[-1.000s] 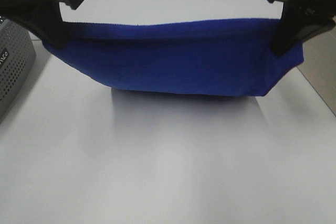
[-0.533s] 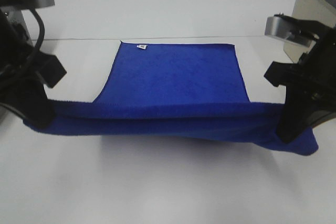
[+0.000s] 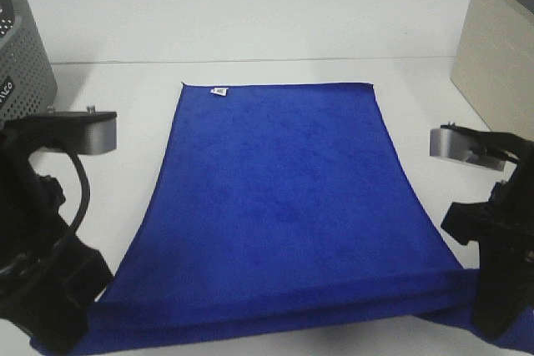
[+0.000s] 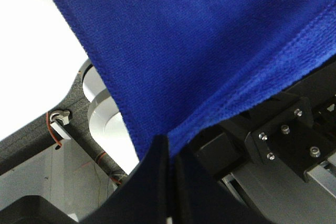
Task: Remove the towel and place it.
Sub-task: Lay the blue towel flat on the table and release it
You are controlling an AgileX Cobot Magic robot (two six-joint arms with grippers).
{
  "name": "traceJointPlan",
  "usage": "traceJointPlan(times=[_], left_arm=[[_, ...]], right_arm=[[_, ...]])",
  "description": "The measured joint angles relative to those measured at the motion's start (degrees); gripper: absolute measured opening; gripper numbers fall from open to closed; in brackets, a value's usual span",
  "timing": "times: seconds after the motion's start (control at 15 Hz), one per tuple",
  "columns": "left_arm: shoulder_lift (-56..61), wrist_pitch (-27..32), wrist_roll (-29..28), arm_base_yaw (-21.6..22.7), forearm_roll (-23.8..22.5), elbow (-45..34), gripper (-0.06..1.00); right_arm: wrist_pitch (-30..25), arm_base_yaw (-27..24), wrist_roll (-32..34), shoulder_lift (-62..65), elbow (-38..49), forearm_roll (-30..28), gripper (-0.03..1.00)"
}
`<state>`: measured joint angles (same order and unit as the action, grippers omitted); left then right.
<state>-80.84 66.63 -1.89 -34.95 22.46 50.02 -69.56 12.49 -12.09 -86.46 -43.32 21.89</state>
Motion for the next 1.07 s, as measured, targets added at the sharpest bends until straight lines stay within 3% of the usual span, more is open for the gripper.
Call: traceJointPlan(times=[0.27,1.07], left_arm=[[-0.92,-0.97,0.46,-0.92,3.72,-5.27,0.00],[-19.54,-1.03,11.86,-0.92,7.33,-5.61,0.00]], right_arm=[[0.11,0.00,-0.40,0.06,5.79,1.55,0.02],[0.29,0.00,-0.80,-14.90,6.53,2.35,0.02]])
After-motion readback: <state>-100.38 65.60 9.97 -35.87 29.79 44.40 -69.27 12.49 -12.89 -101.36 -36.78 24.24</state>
